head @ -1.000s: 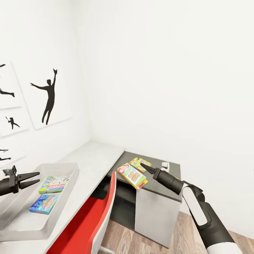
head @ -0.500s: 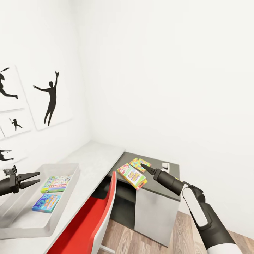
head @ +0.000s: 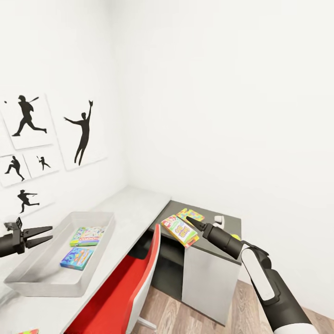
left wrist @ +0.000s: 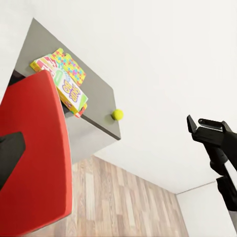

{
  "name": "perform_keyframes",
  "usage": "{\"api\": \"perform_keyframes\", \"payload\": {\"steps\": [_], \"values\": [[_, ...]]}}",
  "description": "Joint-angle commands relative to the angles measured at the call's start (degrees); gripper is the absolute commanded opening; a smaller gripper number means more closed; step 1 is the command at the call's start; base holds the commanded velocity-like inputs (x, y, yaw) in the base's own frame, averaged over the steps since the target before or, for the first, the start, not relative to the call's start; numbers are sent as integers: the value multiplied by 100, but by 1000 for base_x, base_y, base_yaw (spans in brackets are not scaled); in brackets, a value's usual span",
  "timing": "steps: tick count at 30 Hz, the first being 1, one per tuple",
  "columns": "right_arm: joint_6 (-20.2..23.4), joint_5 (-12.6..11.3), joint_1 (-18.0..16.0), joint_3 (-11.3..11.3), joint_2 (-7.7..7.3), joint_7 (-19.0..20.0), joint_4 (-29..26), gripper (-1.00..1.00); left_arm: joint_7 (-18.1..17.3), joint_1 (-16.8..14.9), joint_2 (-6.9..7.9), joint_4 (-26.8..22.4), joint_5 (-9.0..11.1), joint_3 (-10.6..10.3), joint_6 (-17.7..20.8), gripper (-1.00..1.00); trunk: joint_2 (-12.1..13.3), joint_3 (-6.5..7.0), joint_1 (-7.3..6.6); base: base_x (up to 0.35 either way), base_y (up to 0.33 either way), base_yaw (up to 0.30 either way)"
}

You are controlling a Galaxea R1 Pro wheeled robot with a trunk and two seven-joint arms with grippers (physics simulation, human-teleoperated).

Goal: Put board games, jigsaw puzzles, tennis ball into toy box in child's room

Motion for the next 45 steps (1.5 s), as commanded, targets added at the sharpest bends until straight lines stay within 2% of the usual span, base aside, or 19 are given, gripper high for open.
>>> {"api": "perform_keyframes", "payload": {"steps": [1,5,12,18,22,30,37,45], "values": [[42,-51,-1,4,-4,-9,1,100,-25,-2,0,1,-9,0,61,100,39,18,-21,-29,0,63],[48,-51,2,-27,-4,-6,4,100,-25,-2,0,0,-9,0,61,100,199,92,-109,-11,0,28],[58,-54,85,-260,-5,2,-95,100,-25,-2,0,-1,-9,-2,61,100,480,219,-262,-2,0,155],[196,-49,368,-442,-10,43,-749,100,-25,-2,0,-7,-9,-1,61,100,480,219,-263,0,0,256],[534,-33,447,-497,-5,10,-972,100,-25,-1,6,-9,-9,0,61,100,480,218,-263,0,0,264],[713,-13,467,-823,-4,3,-1022,100,-25,-2,7,-8,-9,-4,61,100,480,203,-263,-34,0,266],[664,-38,534,-885,-4,100,-1035,100,-25,-1,4,-9,-9,-6,61,100,480,187,-263,-186,0,256],[648,-26,556,-893,1,132,-1041,100,-25,7,9,-8,-7,0,61,100,480,184,-263,-21,0,52]]}}
